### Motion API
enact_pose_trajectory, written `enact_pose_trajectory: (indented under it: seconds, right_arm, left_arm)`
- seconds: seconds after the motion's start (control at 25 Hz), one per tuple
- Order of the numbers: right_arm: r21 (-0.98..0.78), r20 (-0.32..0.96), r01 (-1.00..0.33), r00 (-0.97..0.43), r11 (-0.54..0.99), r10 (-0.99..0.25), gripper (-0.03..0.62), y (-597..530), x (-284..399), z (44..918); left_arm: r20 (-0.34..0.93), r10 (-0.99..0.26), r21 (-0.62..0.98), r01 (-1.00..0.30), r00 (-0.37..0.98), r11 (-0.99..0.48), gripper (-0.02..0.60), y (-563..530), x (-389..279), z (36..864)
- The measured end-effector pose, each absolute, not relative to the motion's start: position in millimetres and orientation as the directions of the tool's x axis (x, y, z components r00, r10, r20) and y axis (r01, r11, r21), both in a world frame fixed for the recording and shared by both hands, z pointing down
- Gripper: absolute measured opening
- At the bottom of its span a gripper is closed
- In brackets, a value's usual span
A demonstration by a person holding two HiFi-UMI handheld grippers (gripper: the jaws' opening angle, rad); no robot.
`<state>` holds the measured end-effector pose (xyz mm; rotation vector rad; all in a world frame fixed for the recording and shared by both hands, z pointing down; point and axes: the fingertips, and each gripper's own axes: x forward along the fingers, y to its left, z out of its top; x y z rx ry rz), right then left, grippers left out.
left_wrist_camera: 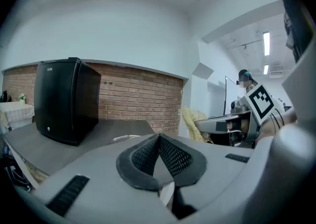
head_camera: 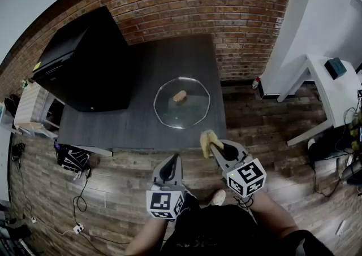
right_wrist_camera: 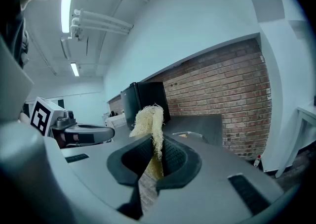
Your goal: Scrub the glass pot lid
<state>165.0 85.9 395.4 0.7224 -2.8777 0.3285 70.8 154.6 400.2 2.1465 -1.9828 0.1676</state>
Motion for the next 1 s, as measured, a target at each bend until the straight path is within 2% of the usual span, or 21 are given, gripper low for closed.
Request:
enact_pose_trajectory:
  seconds: [1.0]
  right_arm:
    - [-0.163, 0.138, -0.465, -0.884, 0.87, -0.446, 0.048, 75.6, 184.3, 375.5]
  left_arm:
    - [0.236, -0.97, 0.045, -0.998, 0.055, -0.046, 0.034, 149.4, 78.1, 390.0]
